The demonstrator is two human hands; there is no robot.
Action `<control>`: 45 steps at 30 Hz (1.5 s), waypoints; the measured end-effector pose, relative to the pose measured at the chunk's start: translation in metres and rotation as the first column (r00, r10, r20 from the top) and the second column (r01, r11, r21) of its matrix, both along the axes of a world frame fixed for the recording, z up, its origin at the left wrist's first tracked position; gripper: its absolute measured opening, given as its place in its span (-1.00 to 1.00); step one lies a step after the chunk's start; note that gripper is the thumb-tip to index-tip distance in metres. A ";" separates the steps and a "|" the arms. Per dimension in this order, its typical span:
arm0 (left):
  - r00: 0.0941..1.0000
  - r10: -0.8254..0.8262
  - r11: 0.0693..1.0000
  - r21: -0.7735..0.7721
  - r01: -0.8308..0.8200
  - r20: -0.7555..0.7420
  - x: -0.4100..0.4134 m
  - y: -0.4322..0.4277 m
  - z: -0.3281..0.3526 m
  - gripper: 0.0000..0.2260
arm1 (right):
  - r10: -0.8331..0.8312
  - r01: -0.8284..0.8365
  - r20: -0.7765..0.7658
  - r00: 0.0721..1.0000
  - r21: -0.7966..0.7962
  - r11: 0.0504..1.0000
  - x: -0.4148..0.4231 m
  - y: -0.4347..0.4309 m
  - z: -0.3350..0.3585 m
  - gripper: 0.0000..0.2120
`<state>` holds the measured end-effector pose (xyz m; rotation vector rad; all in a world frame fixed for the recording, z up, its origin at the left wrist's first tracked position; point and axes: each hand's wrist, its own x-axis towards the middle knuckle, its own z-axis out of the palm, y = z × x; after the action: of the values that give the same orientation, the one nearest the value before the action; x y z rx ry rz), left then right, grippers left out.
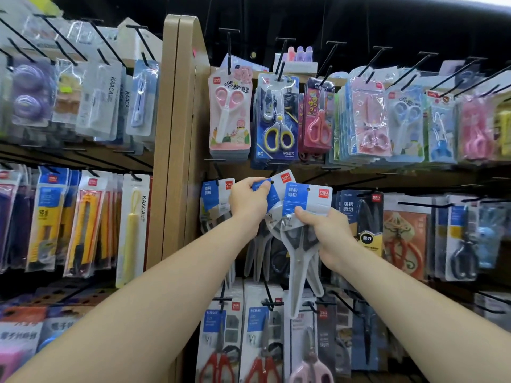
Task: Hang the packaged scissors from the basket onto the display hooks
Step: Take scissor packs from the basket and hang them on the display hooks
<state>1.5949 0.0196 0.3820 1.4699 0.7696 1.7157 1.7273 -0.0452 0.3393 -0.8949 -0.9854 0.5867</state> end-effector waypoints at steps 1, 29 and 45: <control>1.000 -0.012 1.000 0.004 0.012 -0.009 0.000 0.001 -0.001 -0.95 | -0.007 0.007 -0.001 1.000 -0.006 1.000 0.001 -0.001 -0.002 -0.74; 0.510 0.808 0.481 0.831 -0.279 -0.296 -0.059 0.006 -0.071 -0.57 | -0.164 0.155 0.276 0.947 0.054 0.986 0.002 -0.011 -0.026 -0.89; 0.107 0.521 0.850 0.505 -0.147 -0.847 -0.060 0.069 -0.056 -0.28 | -0.133 0.132 0.390 0.911 0.029 0.991 -0.009 -0.010 0.010 -0.87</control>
<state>1.5350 0.0887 0.3257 2.8833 1.6859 0.9000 1.7183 -0.0553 0.3491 -1.0936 -1.2722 0.2933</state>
